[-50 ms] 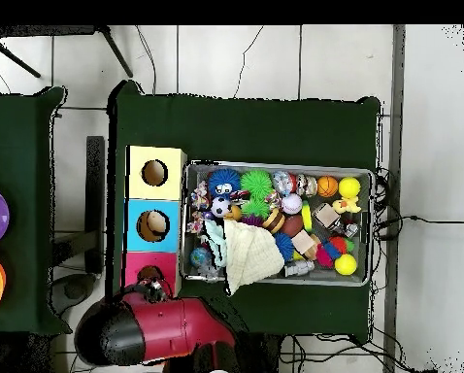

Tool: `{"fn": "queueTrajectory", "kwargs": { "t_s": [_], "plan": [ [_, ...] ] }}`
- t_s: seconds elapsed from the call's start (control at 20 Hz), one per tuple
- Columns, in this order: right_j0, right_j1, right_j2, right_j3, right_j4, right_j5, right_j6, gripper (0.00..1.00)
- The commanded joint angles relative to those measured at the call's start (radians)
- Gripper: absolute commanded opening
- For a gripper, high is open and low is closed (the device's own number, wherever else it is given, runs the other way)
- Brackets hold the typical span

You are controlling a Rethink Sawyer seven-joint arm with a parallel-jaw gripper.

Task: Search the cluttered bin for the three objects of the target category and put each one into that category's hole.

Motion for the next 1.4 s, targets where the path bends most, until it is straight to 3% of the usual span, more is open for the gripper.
{"fn": "queueTrajectory", "kwargs": {
  "t_s": [0.05,0.75,1.4],
  "plan": [
    [0.003,0.038,-0.029,0.029,0.058,-0.102,0.294,0.0],
    [0.024,0.059,-0.068,0.003,0.052,-0.091,0.265,0.0],
    [0.023,0.064,-0.045,0.02,0.068,-0.133,0.277,0.0]
  ]
}}
